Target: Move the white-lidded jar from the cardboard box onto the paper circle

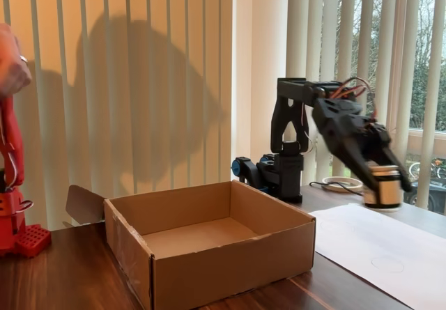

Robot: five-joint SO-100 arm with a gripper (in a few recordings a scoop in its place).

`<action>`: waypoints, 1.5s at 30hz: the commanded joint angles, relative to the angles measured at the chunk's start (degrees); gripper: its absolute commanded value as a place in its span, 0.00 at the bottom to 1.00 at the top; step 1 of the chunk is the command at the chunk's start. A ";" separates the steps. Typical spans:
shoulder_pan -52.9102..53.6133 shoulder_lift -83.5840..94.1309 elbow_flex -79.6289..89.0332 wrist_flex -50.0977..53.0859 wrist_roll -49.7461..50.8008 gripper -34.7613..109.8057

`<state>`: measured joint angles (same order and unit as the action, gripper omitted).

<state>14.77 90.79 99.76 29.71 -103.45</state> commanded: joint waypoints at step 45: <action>-4.92 -2.11 27.51 -27.60 -4.31 0.26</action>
<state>8.70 87.01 129.29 3.69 -107.23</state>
